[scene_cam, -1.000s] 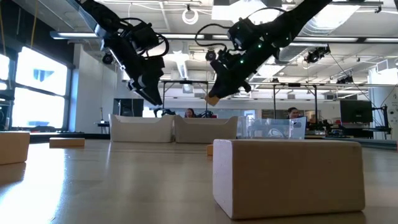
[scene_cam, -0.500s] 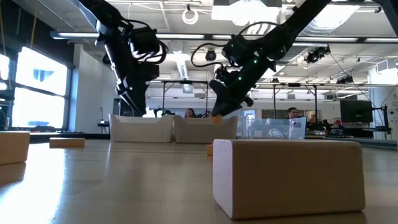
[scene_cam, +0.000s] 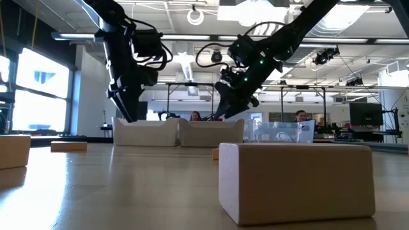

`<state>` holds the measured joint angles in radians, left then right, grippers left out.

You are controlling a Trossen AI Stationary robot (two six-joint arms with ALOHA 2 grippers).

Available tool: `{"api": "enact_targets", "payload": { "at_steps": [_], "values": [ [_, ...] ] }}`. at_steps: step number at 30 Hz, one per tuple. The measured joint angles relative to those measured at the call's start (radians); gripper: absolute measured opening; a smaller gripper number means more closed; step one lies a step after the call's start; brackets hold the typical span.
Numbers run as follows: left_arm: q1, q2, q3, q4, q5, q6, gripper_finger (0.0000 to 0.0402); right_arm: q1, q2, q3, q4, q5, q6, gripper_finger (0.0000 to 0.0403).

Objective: Sort & place blocks by color
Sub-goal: Put the yellow block into the gray bin

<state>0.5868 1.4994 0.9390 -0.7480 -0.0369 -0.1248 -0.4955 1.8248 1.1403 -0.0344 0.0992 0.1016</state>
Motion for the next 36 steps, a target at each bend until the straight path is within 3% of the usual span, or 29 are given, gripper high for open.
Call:
{"api": "enact_targets", "payload": {
  "at_steps": [5, 13, 21, 36],
  "values": [
    [-0.015, -0.016, 0.0, -0.068, -0.001, -0.03, 0.0172, 0.01, 0.0, 0.074, -0.094, -0.002, -0.023, 0.0243],
    [-0.047, -0.105, 0.0, -0.139, -0.004, -0.078, 0.0172, 0.031, 0.0, 0.185, -0.303, -0.004, -0.044, 0.025],
    [-0.059, -0.141, -0.047, -0.206, 0.0, -0.157, 0.0172, 0.08, 0.0, 0.19, -0.334, -0.005, -0.057, 0.025],
    [-0.059, -0.141, -0.169, -0.197, 0.056, -0.167, 0.0172, 0.136, 0.0, 0.19, -0.339, -0.006, -0.058, 0.025]
  ]
}}
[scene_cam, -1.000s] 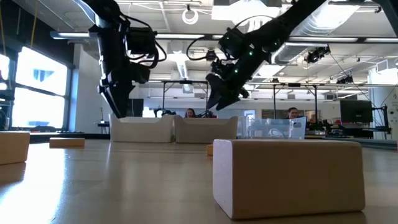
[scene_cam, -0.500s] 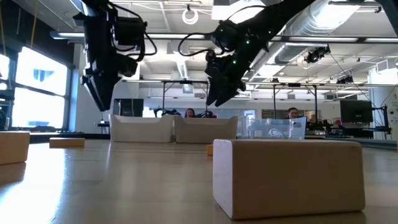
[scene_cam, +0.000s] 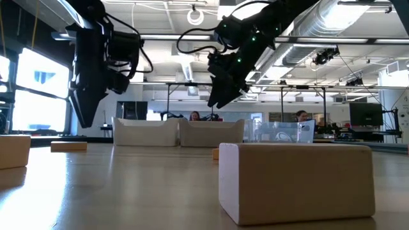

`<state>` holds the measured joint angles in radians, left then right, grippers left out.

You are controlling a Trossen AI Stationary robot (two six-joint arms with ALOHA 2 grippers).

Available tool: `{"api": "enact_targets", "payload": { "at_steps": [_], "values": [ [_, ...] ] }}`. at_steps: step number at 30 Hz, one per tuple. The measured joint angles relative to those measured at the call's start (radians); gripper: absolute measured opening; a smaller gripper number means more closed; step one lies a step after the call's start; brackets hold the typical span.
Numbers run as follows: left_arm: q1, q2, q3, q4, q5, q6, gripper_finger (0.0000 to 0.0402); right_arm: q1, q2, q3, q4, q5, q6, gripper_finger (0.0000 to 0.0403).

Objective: Sort & place blocks by color
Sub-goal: Put the yellow block into the gray bin

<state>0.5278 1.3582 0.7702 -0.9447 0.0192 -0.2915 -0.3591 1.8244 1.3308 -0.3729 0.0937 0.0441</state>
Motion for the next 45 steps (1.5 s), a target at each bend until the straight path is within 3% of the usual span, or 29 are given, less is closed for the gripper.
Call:
{"api": "enact_targets", "payload": {
  "at_steps": [33, 45],
  "values": [
    [-0.005, 0.07, -0.006, 0.002, 0.06, -0.073, 0.0172, -0.002, 0.0, 0.0, 0.0, 0.015, -0.022, 0.025],
    [-0.005, 0.205, -0.006, 0.001, 0.06, -0.063, 0.0172, -0.002, -0.001, 0.0, 0.0, 0.015, -0.026, 0.025]
  ]
}}
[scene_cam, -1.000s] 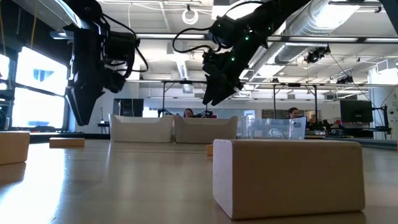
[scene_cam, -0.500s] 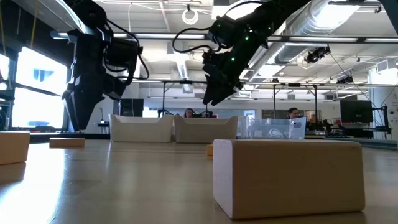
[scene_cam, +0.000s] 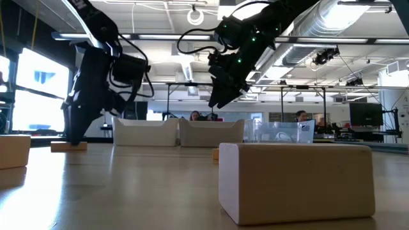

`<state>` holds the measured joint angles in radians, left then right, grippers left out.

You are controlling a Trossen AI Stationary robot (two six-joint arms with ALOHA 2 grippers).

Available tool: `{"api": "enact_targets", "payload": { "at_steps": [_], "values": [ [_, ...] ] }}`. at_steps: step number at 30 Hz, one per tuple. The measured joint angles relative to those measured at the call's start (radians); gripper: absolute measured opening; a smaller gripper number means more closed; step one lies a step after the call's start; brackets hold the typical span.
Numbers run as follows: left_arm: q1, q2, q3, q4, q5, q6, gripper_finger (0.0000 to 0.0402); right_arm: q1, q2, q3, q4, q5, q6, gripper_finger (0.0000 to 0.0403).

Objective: Sort & place blocks by color
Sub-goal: Put the yellow block into the gray bin

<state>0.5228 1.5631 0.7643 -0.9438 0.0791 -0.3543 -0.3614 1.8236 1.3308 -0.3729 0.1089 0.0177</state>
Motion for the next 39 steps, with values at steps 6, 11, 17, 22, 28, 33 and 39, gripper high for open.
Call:
{"api": "enact_targets", "payload": {
  "at_steps": [6, 11, 17, 22, 28, 33, 39],
  "values": [
    [0.0, 0.054, 0.004, 0.002, -0.008, 0.048, 0.0172, 0.0, 0.0, 0.024, -0.049, 0.0, -0.003, 0.025],
    [-0.002, 0.074, 0.005, 0.002, -0.03, 0.063, 0.0144, 0.0, 0.0, 0.108, -0.178, 0.001, -0.02, 0.025],
    [-0.001, 0.05, 0.002, 0.014, -0.045, 0.122, 0.0101, 0.0, 0.0, 0.173, -0.269, 0.002, -0.067, 0.025],
    [-0.001, 0.006, 0.02, 0.062, -0.086, 0.13, 0.0101, 0.0, 0.0, 0.181, -0.317, 0.002, -0.071, 0.025],
    [-0.001, -0.052, 0.07, 0.215, -0.08, 0.14, 0.0101, 0.0, 0.0, 0.181, -0.357, 0.002, -0.071, 0.025],
    [0.009, -0.058, 0.118, 0.354, -0.075, 0.149, 0.0101, 0.0, 0.0, 0.181, -0.379, 0.001, -0.086, 0.025],
    [0.008, -0.06, 0.137, 0.532, -0.052, 0.149, 0.0101, 0.0, 0.0, 0.18, -0.417, 0.002, -0.068, 0.025]
  ]
}}
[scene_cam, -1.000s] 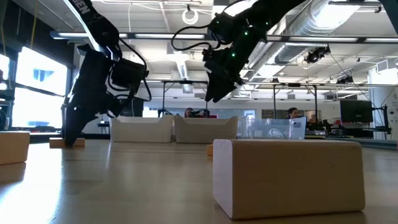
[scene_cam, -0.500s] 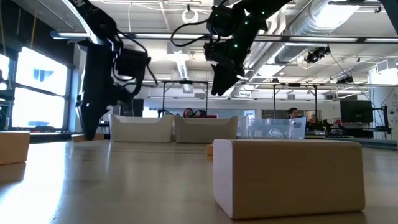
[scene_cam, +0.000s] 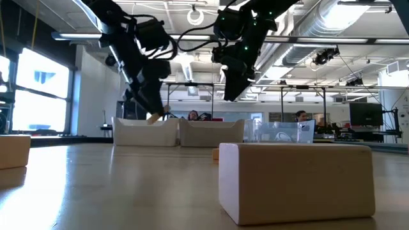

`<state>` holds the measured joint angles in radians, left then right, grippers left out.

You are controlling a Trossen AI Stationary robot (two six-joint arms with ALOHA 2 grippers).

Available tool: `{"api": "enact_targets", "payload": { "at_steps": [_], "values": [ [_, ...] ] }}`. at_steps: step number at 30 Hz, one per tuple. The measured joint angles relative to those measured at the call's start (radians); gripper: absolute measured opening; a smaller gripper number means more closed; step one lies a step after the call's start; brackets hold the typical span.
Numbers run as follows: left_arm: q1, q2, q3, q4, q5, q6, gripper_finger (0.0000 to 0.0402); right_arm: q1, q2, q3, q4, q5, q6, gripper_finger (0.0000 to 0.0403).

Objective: Sort & place blocks by color
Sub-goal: Put the yellow block into the gray bin

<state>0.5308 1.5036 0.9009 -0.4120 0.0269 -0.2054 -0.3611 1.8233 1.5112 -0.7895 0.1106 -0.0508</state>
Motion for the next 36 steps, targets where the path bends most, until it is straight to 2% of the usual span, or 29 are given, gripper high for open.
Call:
{"api": "enact_targets", "payload": {
  "at_steps": [11, 16, 23, 28, 36],
  "values": [
    [0.024, 0.0, 0.001, 0.319, 0.014, 0.034, 0.0101, -0.004, -0.05, -0.002, -0.06, 0.054, 0.081, 0.025],
    [0.062, 0.0, 0.001, 0.468, 0.011, 0.078, 0.0101, -0.003, -0.1, -0.002, -0.082, 0.082, 0.122, 0.025],
    [0.141, 0.012, 0.003, 0.591, 0.012, 0.122, 0.0101, -0.003, -0.168, -0.002, -0.073, 0.145, 0.133, 0.025],
    [0.182, 0.065, 0.035, 0.596, 0.07, 0.123, 0.0101, -0.005, -0.178, -0.002, -0.067, 0.143, 0.13, 0.025],
    [0.185, 0.201, 0.154, 0.551, 0.075, 0.123, 0.0101, -0.002, -0.178, -0.002, -0.08, 0.126, 0.13, 0.025]
  ]
}}
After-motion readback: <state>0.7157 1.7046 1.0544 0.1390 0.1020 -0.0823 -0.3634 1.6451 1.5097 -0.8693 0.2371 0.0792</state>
